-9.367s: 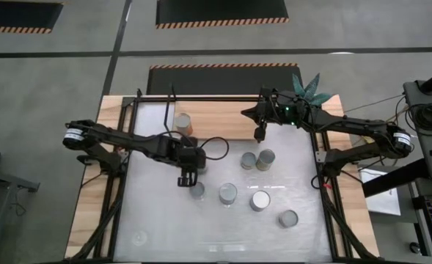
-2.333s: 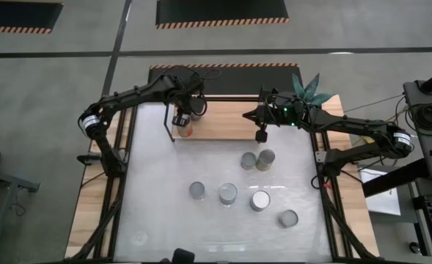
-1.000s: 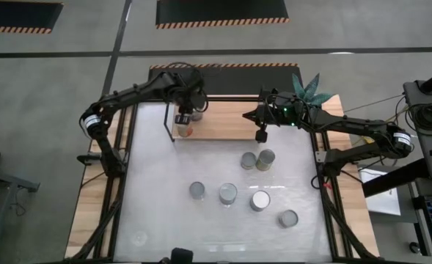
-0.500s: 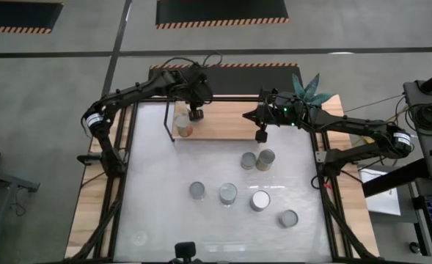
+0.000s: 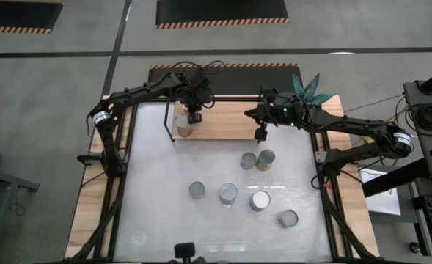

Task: Pick and place cans onto a shelf
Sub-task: Put the top canned peas on the shelf

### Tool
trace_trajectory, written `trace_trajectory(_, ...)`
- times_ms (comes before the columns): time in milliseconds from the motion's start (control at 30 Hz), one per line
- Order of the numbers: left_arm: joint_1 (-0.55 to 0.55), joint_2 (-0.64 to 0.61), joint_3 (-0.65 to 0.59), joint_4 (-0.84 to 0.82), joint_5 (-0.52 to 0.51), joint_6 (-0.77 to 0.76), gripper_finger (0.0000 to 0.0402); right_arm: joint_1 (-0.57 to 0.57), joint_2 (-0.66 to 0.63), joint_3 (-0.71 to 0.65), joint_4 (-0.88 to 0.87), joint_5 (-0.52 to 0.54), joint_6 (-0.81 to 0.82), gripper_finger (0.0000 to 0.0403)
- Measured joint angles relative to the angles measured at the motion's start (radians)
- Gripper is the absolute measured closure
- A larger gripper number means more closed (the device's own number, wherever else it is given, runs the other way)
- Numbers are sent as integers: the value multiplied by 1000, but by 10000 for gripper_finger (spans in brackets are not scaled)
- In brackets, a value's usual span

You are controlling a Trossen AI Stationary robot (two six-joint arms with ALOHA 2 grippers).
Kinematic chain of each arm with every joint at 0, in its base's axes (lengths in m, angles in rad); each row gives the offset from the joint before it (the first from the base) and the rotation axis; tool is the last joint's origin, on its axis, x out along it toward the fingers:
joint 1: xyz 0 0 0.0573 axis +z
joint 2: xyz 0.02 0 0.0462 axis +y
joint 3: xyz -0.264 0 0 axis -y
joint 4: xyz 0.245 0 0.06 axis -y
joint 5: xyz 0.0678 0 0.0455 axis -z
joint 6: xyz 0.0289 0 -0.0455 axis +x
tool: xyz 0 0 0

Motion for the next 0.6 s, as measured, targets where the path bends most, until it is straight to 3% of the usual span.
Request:
trace_trajectory(267, 0, -7, 66, -128, -9, 4, 397, 0, 0, 0, 0, 1, -6, 394)
trace_trajectory(600, 22, -2, 77, -90, -82, 7, 397, 0, 0, 0, 0, 1, -6, 394)
